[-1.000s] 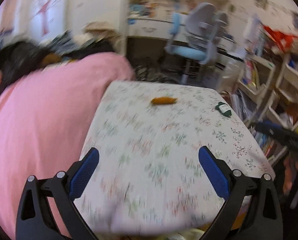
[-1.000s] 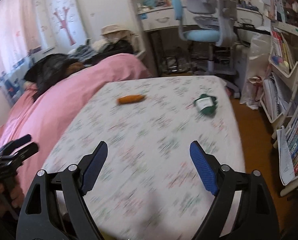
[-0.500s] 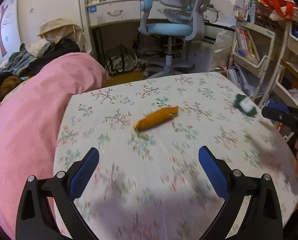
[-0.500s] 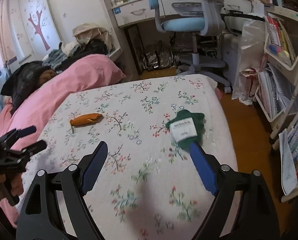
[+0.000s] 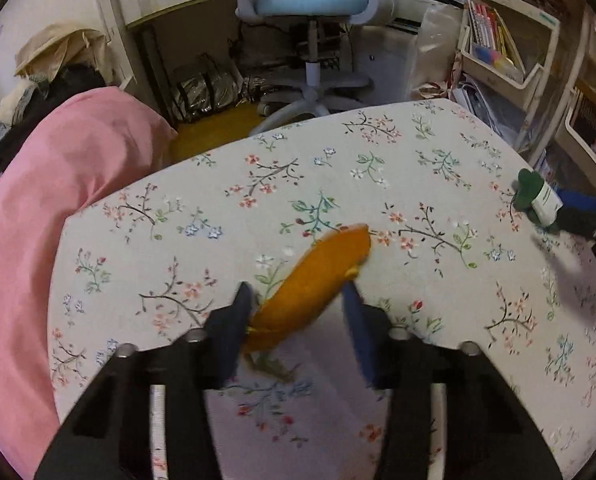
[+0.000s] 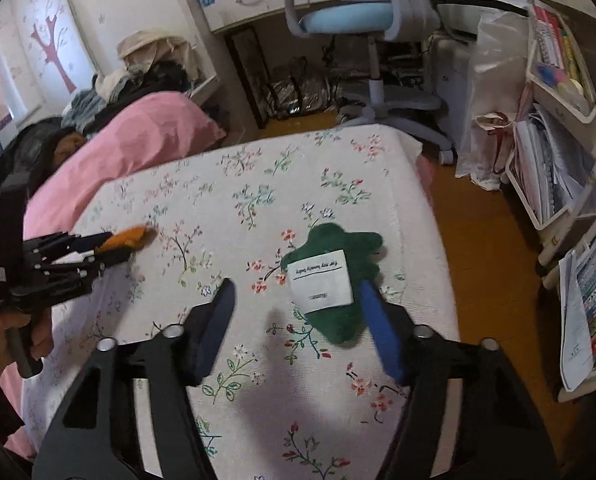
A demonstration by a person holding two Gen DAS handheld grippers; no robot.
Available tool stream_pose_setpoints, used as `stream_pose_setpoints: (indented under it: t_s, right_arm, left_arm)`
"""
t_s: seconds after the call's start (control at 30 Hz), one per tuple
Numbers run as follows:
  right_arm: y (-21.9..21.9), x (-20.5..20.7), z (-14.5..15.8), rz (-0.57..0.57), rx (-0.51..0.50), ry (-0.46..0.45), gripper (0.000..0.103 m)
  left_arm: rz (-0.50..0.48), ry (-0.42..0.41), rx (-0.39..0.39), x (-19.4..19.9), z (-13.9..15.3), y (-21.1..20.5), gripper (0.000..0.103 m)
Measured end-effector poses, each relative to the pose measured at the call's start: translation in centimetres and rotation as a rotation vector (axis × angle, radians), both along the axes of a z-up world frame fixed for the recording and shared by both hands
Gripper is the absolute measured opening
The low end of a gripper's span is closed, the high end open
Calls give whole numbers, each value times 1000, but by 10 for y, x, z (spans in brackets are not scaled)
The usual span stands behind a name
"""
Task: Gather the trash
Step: 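Grasp the green packet with the right gripper while the left gripper grasps the last orange peel, then carry the green packet and orange peel to the yellow bucket and release both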
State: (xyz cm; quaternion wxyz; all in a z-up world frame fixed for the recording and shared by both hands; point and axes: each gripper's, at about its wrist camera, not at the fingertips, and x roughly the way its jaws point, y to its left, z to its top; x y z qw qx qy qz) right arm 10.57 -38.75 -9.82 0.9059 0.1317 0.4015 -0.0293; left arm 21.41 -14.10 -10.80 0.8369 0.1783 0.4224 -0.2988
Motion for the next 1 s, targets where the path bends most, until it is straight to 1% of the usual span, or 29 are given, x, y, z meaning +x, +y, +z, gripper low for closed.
stream_pose_setpoints:
  t_s: [0.03, 0.07, 0.1, 0.13, 0.17, 0.23, 0.27, 0.3, 0.37, 0.47, 0.5, 0.6, 0.63, 0.67, 0.73, 0.77, 0.8, 0.87, 0.9, 1.0]
  right_arm:
    - [3, 1, 0, 9, -20, 2, 54]
    - [6, 2, 0, 23, -32, 1, 47]
    - [9, 3, 1, 32, -32, 0, 37]
    - [11, 3, 2, 46, -24, 1, 31]
    - [13, 3, 2, 58, -20, 2, 22]
    - [20, 2, 4, 84, -32, 0, 14]
    - [22, 1, 5, 93, -29, -3, 7]
    - [25, -1, 8, 107, -12, -8, 3]
    - [29, -4, 12, 127, 16, -18, 2]
    - [37, -14, 22, 156, 37, -46, 1]
    - [39, -19, 26, 166, 71, -59, 1]
    - [49, -30, 33, 194, 134, -72, 1]
    - [53, -34, 35, 202, 133, -72, 1]
    - [57, -39, 39, 199, 111, -84, 1]
    - [55, -45, 46, 162, 79, -117, 3]
    - [51, -47, 48, 131, 67, -130, 13]
    - [44, -48, 48, 89, 57, -134, 34]
    - [32, -46, 44, 21, 36, -126, 54]
    - [25, -42, 40, -5, 30, -118, 54]
    - [14, -27, 25, -36, 45, -67, 54]
  left_arm:
    - [-5, 2, -13, -3, 0, 0, 26]
    - [-8, 15, -31, -6, 1, 1, 20]
    - [-3, 14, -40, -9, 2, 2, 17]
    - [3, 15, -47, -13, 3, 4, 16]
    - [15, 27, -64, -20, 5, 9, 15]
    - [45, 57, -108, -31, 9, 22, 14]
    - [60, 73, -131, -34, 11, 27, 14]
    - [77, 91, -157, -40, 12, 35, 14]
    - [123, 128, -202, -55, 16, 56, 14]
    - [169, 156, -228, -76, 20, 81, 14]
    - [187, 163, -242, -83, 22, 90, 14]
    - [252, 176, -287, -104, 30, 115, 14]
    - [263, 177, -292, -109, 32, 119, 14]
    - [279, 178, -295, -116, 31, 124, 14]
    - [299, 185, -292, -122, 30, 128, 14]
    - [316, 189, -293, -125, 29, 130, 14]
    - [330, 193, -300, -126, 29, 132, 14]
    - [344, 195, -320, -129, 30, 137, 14]
    - [349, 194, -328, -130, 31, 139, 14]
    - [354, 197, -336, -129, 31, 139, 14]
